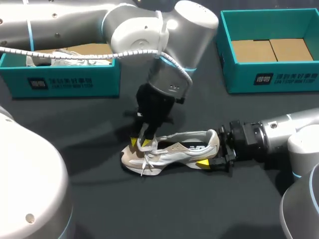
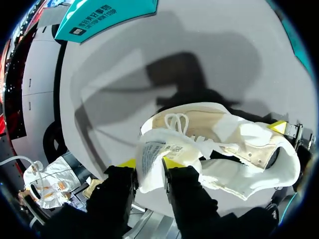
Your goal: Take the shoe out of the shoebox, open the shoe tongue, remove and reinsert the insole, then place the shoe into the shoebox
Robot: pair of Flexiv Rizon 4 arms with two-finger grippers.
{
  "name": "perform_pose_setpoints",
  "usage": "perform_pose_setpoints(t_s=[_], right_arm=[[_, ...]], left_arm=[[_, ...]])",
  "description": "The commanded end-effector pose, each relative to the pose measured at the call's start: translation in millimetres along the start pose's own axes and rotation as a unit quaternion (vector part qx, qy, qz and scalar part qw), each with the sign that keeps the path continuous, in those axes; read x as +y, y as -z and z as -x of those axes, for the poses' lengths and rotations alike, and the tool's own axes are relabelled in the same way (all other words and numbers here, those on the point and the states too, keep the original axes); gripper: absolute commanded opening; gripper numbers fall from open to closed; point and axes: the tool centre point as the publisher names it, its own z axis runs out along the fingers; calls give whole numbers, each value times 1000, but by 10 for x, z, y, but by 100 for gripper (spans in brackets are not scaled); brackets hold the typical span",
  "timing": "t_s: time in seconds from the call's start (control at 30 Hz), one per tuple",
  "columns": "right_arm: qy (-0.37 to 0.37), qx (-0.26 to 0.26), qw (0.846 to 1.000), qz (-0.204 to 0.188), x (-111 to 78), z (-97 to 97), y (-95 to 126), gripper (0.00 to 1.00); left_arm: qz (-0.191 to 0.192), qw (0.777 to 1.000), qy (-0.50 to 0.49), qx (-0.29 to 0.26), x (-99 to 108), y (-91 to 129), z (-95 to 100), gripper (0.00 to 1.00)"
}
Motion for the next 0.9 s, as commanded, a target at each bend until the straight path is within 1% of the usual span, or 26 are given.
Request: perform_pose_setpoints(t_s=[0.03,0.07,0.13,0.33,0.43,0.5,0.57,0.7,0.8,0.9], right_arm=[[0,-1,1000,-2,3,-3,-13,0],[0,-1,1000,-2,3,-3,-13,0],[0,-1,1000,-2,3,-3,-13,0],[0,-1,1000,-2,3,-3,-13,0],[0,-1,1000,-2,3,-3,-13,0],[0,-1,1000,-2,3,-3,-13,0],[0,-1,1000,-2,3,-3,-13,0],[0,-1,1000,-2,3,-3,-13,0],[0,-1,1000,-2,3,-3,-13,0],[0,-1,1000,-2,3,-3,-13,0]], left_arm=[[-10,994,109,-16,67,-82,-8,39],[-14,994,111,-22,60,-113,17,43],[-16,993,114,-30,43,-159,51,46],[-18,991,126,-44,-23,-291,108,51],[-18,990,129,-45,-29,-322,123,55],[-19,991,128,-35,-14,-301,152,54],[-16,992,121,-19,6,-233,194,53],[-20,994,105,17,47,-24,276,52],[-25,994,89,55,73,193,335,52],[-42,992,73,94,102,416,364,53]])
